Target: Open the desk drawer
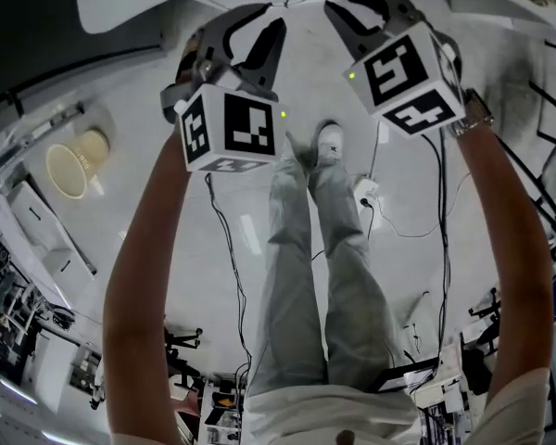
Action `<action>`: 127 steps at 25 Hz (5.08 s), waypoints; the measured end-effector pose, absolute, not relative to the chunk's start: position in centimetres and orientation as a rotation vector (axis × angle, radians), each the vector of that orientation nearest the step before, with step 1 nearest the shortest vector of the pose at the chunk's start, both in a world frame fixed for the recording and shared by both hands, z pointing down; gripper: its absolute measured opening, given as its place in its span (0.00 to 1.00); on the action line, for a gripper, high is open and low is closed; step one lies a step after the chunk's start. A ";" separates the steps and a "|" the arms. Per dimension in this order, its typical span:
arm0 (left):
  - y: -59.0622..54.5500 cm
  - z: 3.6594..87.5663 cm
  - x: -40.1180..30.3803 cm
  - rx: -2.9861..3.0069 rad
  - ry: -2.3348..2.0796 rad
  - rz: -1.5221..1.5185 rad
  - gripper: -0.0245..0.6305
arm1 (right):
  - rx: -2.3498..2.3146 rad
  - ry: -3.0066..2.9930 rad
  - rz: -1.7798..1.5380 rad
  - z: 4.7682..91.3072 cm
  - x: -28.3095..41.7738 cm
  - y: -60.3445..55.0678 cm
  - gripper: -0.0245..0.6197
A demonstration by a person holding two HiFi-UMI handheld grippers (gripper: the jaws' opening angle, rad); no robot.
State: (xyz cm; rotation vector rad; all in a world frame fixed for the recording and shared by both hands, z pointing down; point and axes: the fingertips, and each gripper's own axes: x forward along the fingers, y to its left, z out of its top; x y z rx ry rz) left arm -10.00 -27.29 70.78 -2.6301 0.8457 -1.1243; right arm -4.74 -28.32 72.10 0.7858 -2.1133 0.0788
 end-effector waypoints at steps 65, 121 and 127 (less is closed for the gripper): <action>-24.1 76.4 -7.7 -2.061 0.491 -1.418 0.08 | 0.514 -1.758 -0.630 76.6 -6.6 -24.3 0.10; -9.9 31.9 -17.5 -3.067 1.649 -0.157 0.05 | 1.523 -2.666 0.369 27.1 6.2 -8.2 0.08; -6.5 23.7 -17.3 -3.007 1.601 -0.049 0.05 | 1.553 -2.620 0.188 20.7 6.8 -5.2 0.08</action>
